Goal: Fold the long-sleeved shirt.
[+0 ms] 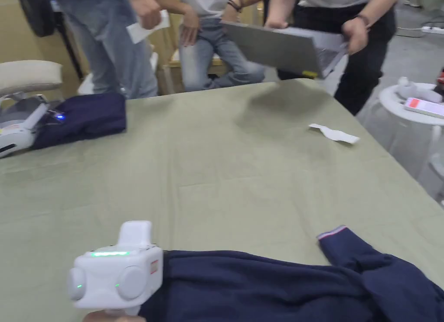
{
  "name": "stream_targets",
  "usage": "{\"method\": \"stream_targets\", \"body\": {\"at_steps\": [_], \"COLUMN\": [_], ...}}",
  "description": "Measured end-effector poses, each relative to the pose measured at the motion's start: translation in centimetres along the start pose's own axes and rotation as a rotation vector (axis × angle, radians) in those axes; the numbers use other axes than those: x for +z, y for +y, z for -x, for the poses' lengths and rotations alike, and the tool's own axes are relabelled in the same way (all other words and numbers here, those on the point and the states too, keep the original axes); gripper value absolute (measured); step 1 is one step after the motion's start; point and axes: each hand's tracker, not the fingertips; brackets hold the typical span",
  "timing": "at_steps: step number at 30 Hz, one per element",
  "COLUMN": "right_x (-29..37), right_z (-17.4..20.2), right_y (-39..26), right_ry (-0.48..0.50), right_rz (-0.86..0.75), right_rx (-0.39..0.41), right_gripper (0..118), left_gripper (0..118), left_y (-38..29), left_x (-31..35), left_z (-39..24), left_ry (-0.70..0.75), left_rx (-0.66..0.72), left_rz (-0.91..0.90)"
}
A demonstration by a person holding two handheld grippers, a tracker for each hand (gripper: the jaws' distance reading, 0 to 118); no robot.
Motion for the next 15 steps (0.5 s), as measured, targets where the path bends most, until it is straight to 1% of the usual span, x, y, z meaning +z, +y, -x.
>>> {"method": "stream_targets", "body": {"at_steps": [1, 2, 3, 4, 6, 8, 10, 11, 12, 14, 15], "right_x": [0.2, 0.5, 0.8, 1.2, 1.9, 2.5, 3.0, 3.2, 3.4, 3.9, 4.1], "right_z": [0.1, 0.1, 0.1, -0.1, -0.6, -1.1, -1.4, -1.6, -1.7, -2.0, -2.2], "right_y": [0.1, 0.2, 0.4, 0.6, 0.9, 1.1, 1.3, 1.4, 1.4, 1.4, 1.5], "right_ry": [0.003, 0.003, 0.000, -0.006, -0.010, -0.013, -0.025, -0.031, -0.038, -0.051, -0.059], "right_rz": [-0.003, -0.004, -0.009, -0.026, -0.054, -0.072, -0.082, -0.084, -0.087, -0.095, -0.096], "right_rx": [0.014, 0.021, 0.025, 0.022, -0.006, -0.029, -0.033, -0.031, -0.028, -0.016, -0.015], "right_gripper": [1, 1, 1, 1, 1, 1, 1, 1, 1, 1, 1], "left_gripper": [4, 4, 3, 3, 3, 3, 3, 3, 3, 3, 3], "left_y": [-0.1, 0.0, -0.1, 0.0, 0.1, 0.0, 0.0, -0.5, -0.6, -2.2, -2.9], "left_x": [1.1, 2.6, 4.6, 7.3, 12.2, 17.4, 21.5, 23.1, 24.2, 26.8, 27.7], "left_z": [-0.7, -0.3, 0.4, 1.5, 3.6, 6.2, 8.3, 9.5, 10.8, 13.0, 13.8], "left_ry": [-0.006, -0.020, -0.044, -0.046, -0.036, -0.028, 0.035, 0.072, 0.063, 0.124, 0.170], "left_rx": [-0.017, 0.002, 0.034, 0.089, 0.222, 0.269, 0.267, 0.272, 0.268, 0.305, 0.299], "left_rz": [-0.009, -0.042, -0.126, -0.221, -0.342, -0.451, -0.511, -0.511, -0.478, -0.519, -0.507]}}
